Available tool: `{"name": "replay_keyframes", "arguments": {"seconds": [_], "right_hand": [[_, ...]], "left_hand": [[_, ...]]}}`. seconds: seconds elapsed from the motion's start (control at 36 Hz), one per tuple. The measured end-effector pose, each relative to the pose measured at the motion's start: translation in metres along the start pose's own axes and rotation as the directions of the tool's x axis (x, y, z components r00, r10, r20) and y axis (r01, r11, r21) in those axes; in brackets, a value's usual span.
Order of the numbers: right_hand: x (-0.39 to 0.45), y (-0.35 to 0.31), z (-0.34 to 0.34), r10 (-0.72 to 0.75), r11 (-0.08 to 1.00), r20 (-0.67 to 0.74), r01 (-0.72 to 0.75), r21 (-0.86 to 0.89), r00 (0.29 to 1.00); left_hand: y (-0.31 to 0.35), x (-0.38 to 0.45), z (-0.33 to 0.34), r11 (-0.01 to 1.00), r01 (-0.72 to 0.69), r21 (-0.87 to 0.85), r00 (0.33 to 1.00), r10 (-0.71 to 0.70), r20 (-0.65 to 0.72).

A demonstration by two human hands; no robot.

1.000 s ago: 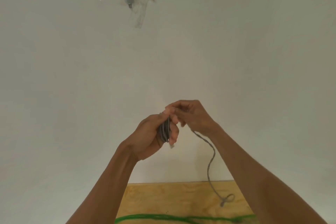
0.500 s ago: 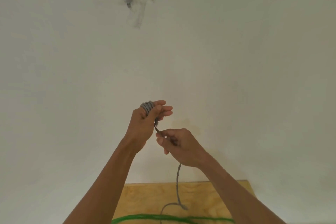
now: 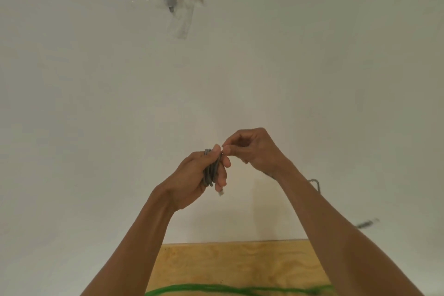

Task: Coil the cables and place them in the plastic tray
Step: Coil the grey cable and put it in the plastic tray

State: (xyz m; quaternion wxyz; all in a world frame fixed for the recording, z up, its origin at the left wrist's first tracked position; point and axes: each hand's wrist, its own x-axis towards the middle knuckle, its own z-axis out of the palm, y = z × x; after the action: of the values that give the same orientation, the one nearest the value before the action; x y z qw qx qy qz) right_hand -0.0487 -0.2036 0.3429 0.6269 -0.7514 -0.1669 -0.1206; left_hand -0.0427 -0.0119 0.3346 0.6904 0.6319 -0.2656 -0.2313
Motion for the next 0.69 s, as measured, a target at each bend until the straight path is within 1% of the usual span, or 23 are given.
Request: {"name": "replay_keyframes", "arguments": {"seconds": [0.08,0.14,0.19,0.25,0.28,0.31,0.36,0.44,0.56,0.58,0.64,0.69], "right_hand": [[-0.006,0.018,0.009,0.013,0.995,-0.055,-0.008,0.101,0.998],[-0.011,0.026,0.02,0.014,0.991,-0.065,-0.005,0.135,0.998],[-0.017,0.031,0.031,0.032,0.987,-0.071,-0.02,0.157,0.997],[-0.026,0.036,0.04,0.033,0.996,-0.095,-0.024,0.09,0.995],[-0.031,0.04,0.045,0.049,0.998,-0.11,-0.044,0.044,0.993],[-0.035,0.042,0.052,0.065,0.998,-0.111,-0.064,0.01,0.992],[-0.042,0.046,0.062,0.099,0.995,-0.102,-0.101,-0.012,0.99],[-0.049,0.048,0.067,0.132,0.99,-0.066,-0.135,-0.038,0.989],[-0.056,0.048,0.066,0.161,0.984,-0.022,-0.162,-0.077,0.987],[-0.056,0.045,0.065,0.153,0.982,-0.012,-0.154,-0.107,0.988],[-0.055,0.038,0.061,0.135,0.971,0.014,-0.129,-0.202,0.991],[-0.051,0.026,0.053,0.127,0.954,0.04,-0.111,-0.277,0.991]], "left_hand": [[-0.001,-0.002,0.002,0.987,-0.014,-0.159,0.999,0.019,0.031],[-0.001,-0.003,0.005,0.965,-0.026,-0.261,0.998,0.041,0.052],[0.002,-0.002,0.012,0.945,-0.034,-0.327,0.993,0.068,0.095],[0.007,0.002,0.02,0.906,-0.02,-0.422,0.987,0.084,0.135],[0.009,0.004,0.023,0.881,-0.018,-0.473,0.987,0.092,0.133],[0.011,0.007,0.023,0.862,-0.026,-0.507,0.989,0.098,0.114],[0.013,0.012,0.021,0.858,-0.049,-0.512,0.995,0.086,0.049],[0.016,0.017,0.011,0.904,-0.076,-0.421,0.997,0.061,-0.051],[0.013,0.024,-0.004,0.971,-0.112,-0.212,0.978,0.069,-0.199],[0.011,0.025,-0.008,0.985,-0.105,-0.138,0.973,0.073,-0.219],[0.007,0.024,-0.014,0.992,-0.078,0.095,0.966,0.099,-0.24],[0.004,0.02,-0.018,0.945,-0.039,0.324,0.964,0.12,-0.236]]}}
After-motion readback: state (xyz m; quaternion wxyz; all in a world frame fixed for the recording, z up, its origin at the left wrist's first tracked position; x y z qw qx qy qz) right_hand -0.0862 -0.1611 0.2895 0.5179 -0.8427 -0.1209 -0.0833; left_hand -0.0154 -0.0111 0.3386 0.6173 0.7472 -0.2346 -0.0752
